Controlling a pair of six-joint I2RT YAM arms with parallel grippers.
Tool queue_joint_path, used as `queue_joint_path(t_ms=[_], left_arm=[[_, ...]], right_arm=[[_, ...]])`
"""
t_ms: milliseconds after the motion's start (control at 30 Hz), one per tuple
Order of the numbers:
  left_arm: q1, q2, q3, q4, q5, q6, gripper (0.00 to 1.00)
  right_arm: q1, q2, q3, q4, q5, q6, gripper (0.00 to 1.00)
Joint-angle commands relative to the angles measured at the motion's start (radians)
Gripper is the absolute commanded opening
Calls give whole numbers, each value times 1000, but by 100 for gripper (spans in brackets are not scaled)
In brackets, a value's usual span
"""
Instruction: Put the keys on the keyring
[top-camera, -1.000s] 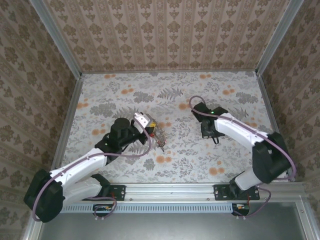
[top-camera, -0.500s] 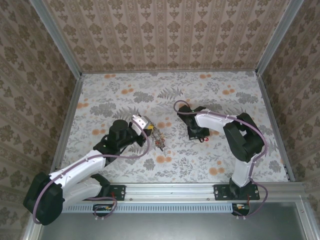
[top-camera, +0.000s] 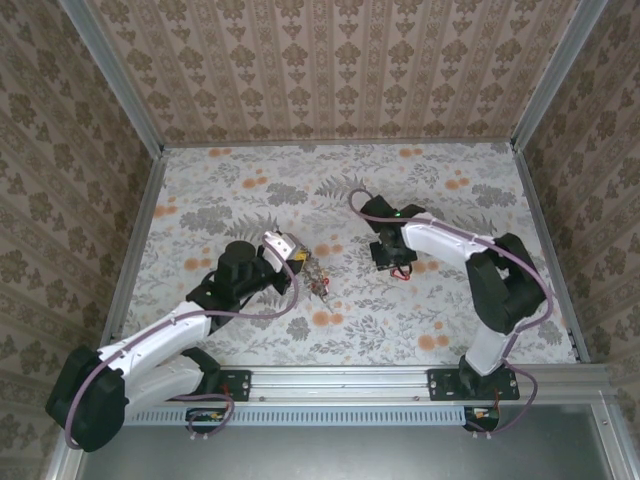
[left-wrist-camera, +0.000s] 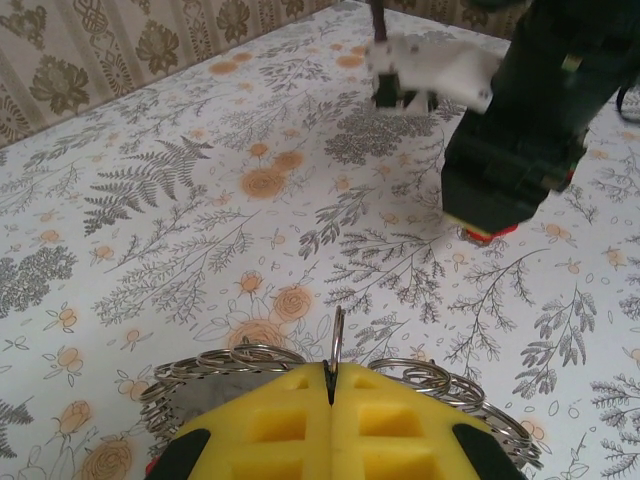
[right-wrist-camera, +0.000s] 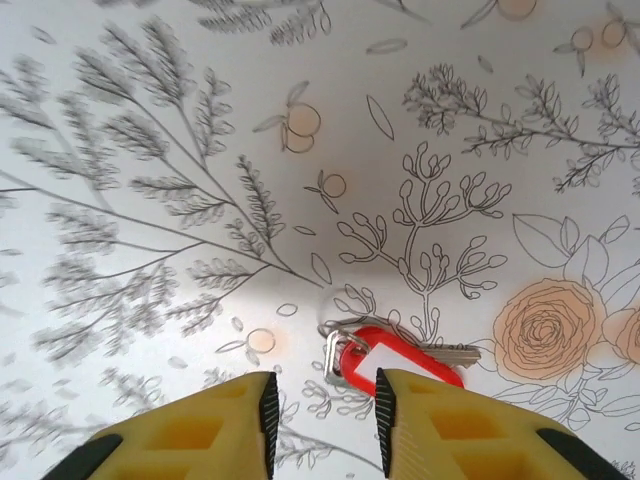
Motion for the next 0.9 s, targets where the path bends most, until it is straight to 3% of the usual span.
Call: queue_joint_path(t_ms=[0,100,233,567,867], left_arm=[[8,-27,-8,45,22,1,0],[8,-31,-13,46,27,3,0],[9,-30,-20,54,34,2,0],[18,-3,1,57,93,-34,0],[28,9,10,53,110,-30,0]], right_arm=[[-56,-59,-29,21,-166,-181,37],[-125,-83,-43,36,-235,-296,37],[-256,-42,-26,36,-441,-343,34],[-255,59,-22,-26,-507,-375,36],[-255,70,-37,-32,-438,-379,39]])
